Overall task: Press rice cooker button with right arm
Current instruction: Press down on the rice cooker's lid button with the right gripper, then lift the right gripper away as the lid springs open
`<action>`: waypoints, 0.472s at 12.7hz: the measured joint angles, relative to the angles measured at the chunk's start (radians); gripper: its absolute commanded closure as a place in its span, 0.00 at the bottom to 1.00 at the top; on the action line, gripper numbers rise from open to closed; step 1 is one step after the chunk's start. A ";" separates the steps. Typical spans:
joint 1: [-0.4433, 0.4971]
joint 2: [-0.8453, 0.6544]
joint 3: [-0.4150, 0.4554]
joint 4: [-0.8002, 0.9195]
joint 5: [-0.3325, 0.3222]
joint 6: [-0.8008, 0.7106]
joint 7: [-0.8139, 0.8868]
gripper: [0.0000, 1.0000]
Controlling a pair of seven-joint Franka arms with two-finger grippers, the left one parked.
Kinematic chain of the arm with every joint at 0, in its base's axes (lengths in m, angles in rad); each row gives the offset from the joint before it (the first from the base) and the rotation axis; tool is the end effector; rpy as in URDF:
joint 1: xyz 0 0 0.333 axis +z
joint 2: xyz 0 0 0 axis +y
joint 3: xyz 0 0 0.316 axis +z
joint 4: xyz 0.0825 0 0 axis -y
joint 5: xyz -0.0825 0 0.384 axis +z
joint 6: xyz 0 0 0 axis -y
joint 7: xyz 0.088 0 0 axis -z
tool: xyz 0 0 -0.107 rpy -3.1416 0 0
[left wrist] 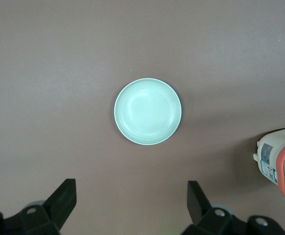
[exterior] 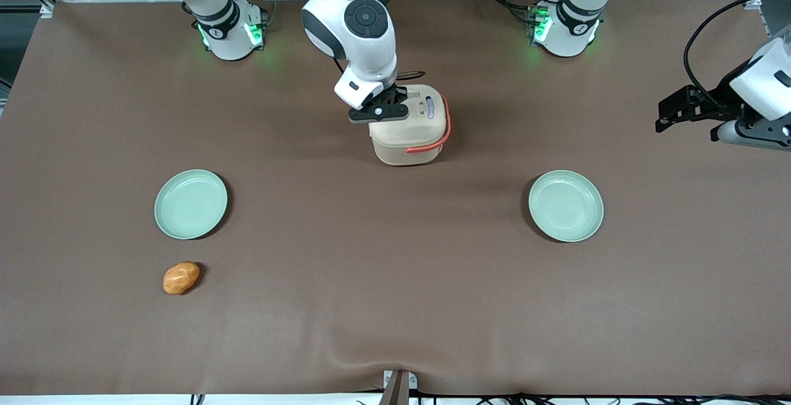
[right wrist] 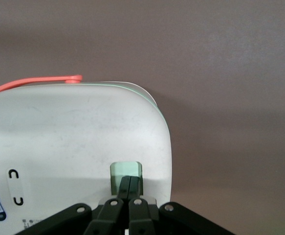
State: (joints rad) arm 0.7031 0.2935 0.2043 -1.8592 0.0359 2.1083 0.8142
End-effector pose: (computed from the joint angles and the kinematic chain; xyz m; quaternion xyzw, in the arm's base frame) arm 0.3857 0.4849 0.3623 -0.9983 -0.0334 0.0465 0.0144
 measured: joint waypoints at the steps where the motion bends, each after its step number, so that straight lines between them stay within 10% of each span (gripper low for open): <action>1: -0.001 -0.007 0.001 -0.012 0.000 0.014 0.000 1.00; 6: -0.068 -0.054 0.003 -0.005 0.085 0.031 -0.001 0.92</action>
State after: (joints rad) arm 0.6349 0.2394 0.2072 -1.8646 0.1205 2.1389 0.8130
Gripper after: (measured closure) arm 0.991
